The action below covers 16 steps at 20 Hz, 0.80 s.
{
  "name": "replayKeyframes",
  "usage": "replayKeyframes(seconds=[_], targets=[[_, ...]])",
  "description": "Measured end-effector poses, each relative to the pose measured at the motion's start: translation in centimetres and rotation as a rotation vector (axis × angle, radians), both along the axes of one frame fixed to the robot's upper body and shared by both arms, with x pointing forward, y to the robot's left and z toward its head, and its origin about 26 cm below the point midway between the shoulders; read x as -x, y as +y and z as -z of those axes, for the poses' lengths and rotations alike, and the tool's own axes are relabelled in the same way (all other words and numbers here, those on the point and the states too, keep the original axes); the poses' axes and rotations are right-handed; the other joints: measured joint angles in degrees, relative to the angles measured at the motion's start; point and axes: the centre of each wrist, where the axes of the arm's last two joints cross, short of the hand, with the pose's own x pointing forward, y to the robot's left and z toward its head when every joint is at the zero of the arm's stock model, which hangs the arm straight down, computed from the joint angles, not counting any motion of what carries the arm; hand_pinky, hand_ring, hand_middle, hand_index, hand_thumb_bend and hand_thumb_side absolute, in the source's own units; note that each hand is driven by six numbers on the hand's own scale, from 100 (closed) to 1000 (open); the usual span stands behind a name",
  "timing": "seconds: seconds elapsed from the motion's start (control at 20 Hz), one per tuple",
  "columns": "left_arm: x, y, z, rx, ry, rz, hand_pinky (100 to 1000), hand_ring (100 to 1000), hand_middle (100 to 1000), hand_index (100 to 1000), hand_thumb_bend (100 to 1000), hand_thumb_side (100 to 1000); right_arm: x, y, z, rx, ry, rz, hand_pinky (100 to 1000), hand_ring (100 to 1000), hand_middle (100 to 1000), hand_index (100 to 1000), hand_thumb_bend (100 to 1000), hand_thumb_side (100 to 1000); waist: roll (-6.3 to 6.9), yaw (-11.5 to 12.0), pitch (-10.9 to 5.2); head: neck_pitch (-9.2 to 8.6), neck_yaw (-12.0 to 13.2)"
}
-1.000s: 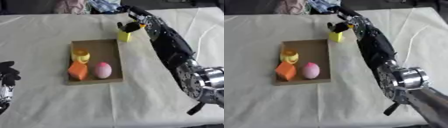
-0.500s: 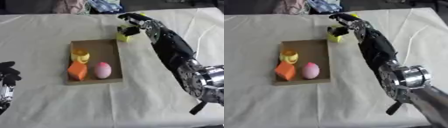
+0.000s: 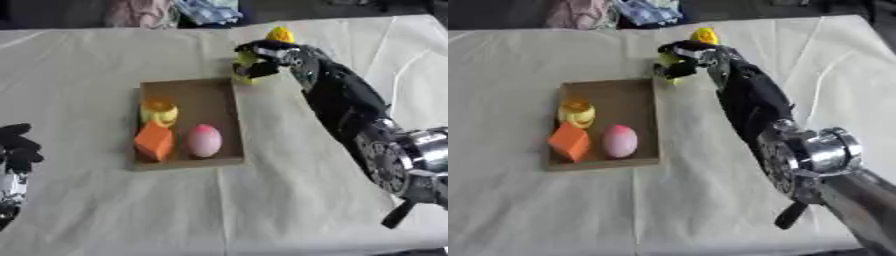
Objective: Pick up objects on the table and place them in the box.
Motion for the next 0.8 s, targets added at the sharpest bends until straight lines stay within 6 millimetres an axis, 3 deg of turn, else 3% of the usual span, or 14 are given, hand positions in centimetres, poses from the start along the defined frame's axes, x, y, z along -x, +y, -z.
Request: replayKeyframes(seconds=[0.1, 0.2, 0.25, 0.3, 0.35, 0.8], targets=[[0.00, 0.00, 0.00, 0.000, 0.000, 0.000, 675, 549, 557, 807, 100, 611, -0.01, -0.10, -0.03, 0.004, 0.005, 0.001, 937, 924, 926, 995, 100, 788, -0.12, 0.0, 0.00, 0.00, 0.0], [0.00, 0.00, 0.00, 0.000, 0.000, 0.000, 676, 548, 556, 807, 100, 612, 0.00, -0.09, 0.02, 0.010, 0.010, -0.001, 925, 912, 919, 996, 100, 710, -0.25, 0.0, 0.00, 0.00, 0.0], [0.00, -0.01, 0.00, 0.000, 0.000, 0.000, 676, 548, 556, 806, 100, 613, 0.00, -0.09, 0.03, 0.013, 0.012, -0.002, 909, 888, 911, 995, 100, 541, -0.27, 0.0, 0.00, 0.00, 0.0], [0.00, -0.01, 0.00, 0.000, 0.001, 0.001, 676, 548, 556, 805, 100, 613, -0.01, -0.09, 0.02, 0.014, 0.014, -0.002, 906, 884, 910, 995, 100, 510, -0.27, 0.0, 0.00, 0.00, 0.0], [0.00, -0.04, 0.01, 0.001, 0.002, 0.001, 676, 548, 556, 806, 100, 613, -0.03, -0.10, -0.01, 0.015, 0.013, -0.002, 884, 854, 896, 990, 100, 248, -0.27, 0.0, 0.00, 0.00, -0.1], [0.00, -0.13, 0.05, 0.006, 0.003, 0.001, 677, 548, 556, 806, 100, 611, -0.02, -0.21, -0.15, -0.012, -0.035, -0.022, 803, 746, 844, 970, 100, 216, -0.27, 0.1, 0.00, 0.00, -0.5]])
